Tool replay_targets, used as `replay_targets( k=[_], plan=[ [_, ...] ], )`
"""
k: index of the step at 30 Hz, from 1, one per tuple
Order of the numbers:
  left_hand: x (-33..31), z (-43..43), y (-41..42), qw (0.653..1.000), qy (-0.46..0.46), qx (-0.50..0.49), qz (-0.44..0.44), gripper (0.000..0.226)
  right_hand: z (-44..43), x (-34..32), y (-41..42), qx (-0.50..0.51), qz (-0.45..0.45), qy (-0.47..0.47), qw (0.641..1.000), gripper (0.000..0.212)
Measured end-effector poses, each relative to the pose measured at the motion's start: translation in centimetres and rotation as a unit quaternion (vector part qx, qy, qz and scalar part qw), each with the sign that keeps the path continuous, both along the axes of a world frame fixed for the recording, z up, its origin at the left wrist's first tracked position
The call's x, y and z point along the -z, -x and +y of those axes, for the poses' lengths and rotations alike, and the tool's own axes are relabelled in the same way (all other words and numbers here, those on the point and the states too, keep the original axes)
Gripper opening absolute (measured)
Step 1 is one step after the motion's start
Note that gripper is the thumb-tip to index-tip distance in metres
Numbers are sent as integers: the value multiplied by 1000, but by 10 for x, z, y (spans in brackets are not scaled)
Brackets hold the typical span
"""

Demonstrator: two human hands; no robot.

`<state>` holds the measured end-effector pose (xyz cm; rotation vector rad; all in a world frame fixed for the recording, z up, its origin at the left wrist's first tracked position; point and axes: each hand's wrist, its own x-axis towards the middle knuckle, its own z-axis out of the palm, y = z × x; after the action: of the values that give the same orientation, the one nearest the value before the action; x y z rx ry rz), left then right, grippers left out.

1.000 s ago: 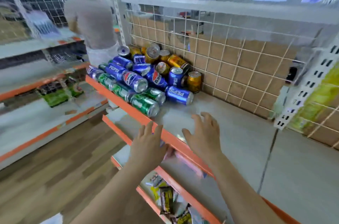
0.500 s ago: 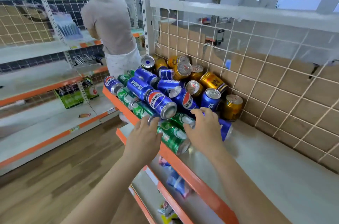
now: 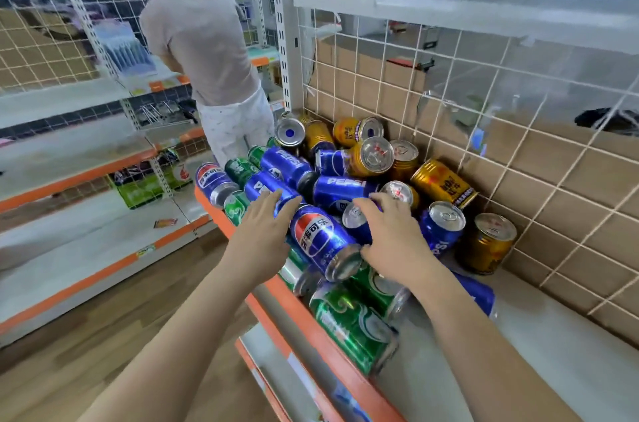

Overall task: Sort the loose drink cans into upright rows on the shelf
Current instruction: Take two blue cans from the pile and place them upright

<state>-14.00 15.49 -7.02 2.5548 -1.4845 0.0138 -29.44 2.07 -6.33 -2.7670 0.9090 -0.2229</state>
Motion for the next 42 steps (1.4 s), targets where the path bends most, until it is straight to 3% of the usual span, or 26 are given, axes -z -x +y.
replay_targets(
  k=[7, 12, 17, 35, 42],
  plan=[
    [-1, -30, -30, 985, -89, 116, -89, 84, -14, -8, -11, 23, 51, -19, 998, 77],
    [-7, -46, -44, 976, -138, 164, -48, 81, -21, -11, -13, 37, 66, -33, 997, 80],
    [-15, -57, -55, 962, -170, 207, -44, 88, -24, -11, -13, 38, 27, -38, 998, 74],
    [-43, -53, -62, 945, -127, 248, 170, 75, -29, -8, 8, 38, -162, -168, 972, 66],
    [-60, -51, -49, 930, -90, 254, 250, 63, -27, -17, 23, 58, -185, -188, 963, 66]
  ],
)
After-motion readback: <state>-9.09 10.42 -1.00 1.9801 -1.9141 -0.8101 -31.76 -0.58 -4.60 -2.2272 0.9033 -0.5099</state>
